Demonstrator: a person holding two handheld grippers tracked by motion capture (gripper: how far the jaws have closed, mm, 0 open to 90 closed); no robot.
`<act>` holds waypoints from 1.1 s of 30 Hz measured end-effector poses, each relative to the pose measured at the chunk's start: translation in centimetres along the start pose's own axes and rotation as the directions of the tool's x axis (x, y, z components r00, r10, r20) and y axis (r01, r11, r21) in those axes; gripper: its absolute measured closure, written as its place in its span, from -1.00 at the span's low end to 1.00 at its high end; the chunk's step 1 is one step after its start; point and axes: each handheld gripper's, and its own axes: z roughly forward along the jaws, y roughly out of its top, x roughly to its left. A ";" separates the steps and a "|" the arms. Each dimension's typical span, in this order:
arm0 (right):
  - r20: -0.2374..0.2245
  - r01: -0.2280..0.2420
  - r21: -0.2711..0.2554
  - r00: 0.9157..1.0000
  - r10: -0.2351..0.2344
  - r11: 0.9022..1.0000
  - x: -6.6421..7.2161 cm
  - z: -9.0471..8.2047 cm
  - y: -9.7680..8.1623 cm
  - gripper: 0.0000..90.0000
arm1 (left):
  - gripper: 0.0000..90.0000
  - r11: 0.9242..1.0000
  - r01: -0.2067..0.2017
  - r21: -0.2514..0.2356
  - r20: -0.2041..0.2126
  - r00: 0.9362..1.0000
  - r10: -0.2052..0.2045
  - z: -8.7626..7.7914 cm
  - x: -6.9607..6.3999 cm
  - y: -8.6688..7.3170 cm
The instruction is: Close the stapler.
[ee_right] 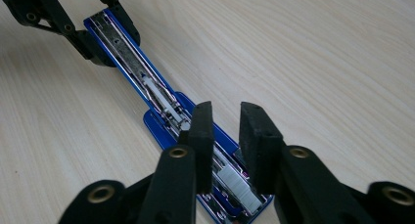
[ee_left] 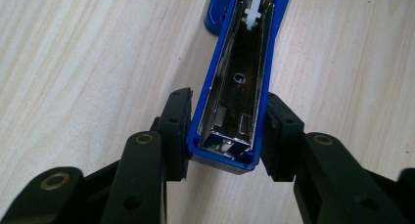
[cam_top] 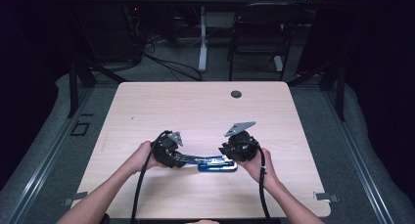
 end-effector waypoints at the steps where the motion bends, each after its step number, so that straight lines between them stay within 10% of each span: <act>1: 0.003 -0.004 -0.008 1.000 0.004 1.000 0.2 0.0 0.0 0.80 | 0.35 1.000 -0.002 0.003 -0.002 1.000 0.002 0.0 0.0 0.1; 27: -0.029 0.062 -0.006 0.998 -0.062 0.998 3.9 4.4 1.2 1.00 | 0.33 0.999 -0.045 -0.008 -0.029 0.999 0.044 -0.3 -0.3 0.4; 33: -0.040 0.077 -0.006 0.996 -0.077 0.997 4.4 5.3 1.3 1.00 | 0.36 0.997 -0.042 -0.071 -0.033 0.999 0.040 -0.8 -0.5 0.7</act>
